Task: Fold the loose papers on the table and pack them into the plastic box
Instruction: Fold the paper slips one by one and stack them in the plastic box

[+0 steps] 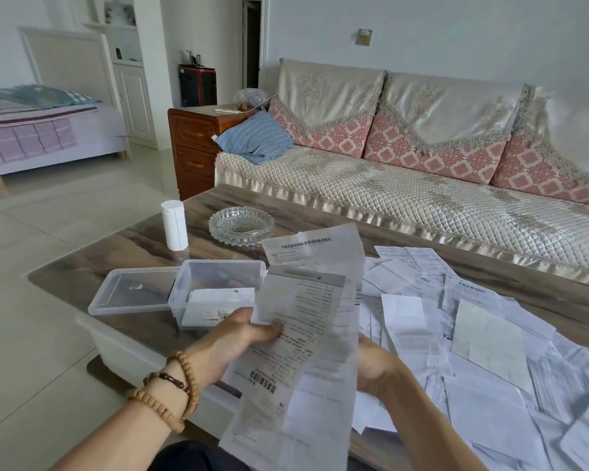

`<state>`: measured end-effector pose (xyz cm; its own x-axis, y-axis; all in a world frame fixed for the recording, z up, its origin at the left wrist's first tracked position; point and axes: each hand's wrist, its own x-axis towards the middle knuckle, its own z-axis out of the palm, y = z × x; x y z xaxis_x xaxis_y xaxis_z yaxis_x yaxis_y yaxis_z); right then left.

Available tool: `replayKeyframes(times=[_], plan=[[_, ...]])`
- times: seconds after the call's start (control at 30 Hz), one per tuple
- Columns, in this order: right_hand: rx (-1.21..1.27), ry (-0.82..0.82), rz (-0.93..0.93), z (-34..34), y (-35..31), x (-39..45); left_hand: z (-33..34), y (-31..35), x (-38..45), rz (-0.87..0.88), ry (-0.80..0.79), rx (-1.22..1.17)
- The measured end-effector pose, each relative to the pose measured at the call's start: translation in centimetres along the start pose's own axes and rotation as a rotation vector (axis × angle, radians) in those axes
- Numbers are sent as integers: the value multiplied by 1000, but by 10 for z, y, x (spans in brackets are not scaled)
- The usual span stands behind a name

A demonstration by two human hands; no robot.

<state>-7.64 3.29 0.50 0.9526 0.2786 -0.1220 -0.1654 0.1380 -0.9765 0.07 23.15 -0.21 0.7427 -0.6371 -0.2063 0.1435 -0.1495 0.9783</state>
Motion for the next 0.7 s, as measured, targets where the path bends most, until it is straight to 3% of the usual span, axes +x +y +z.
replayKeyframes(times=[0.03,0.1,0.2,0.23,0.27,0.33,0.4,0.47,0.57,0.63,0.7], plan=[[-28,3,4,-1,8,1,1,0,1,-2,9,33],[-155,163,-30,-14,22,-1,1,-2,4,-18,68,76],[-296,876,-152,-49,16,-27,-4,-10,8,-51,316,94],[-122,1098,-214,-61,9,-39,-5,-12,8,-56,379,106],[177,1207,-300,-68,-1,-48,-5,-14,8,-57,402,134],[543,1182,-389,-67,-17,-54,3,-15,7,-50,373,188],[553,1073,-350,-47,-19,-43,17,-16,6,-30,306,188],[199,1086,-222,-21,-7,-28,32,-15,5,6,305,152],[-426,1164,-120,6,25,-4,43,-19,6,-50,449,42],[-607,1126,-99,21,41,9,44,-22,5,-94,476,-11],[-723,1018,-90,33,50,17,44,-33,11,-69,410,83]])
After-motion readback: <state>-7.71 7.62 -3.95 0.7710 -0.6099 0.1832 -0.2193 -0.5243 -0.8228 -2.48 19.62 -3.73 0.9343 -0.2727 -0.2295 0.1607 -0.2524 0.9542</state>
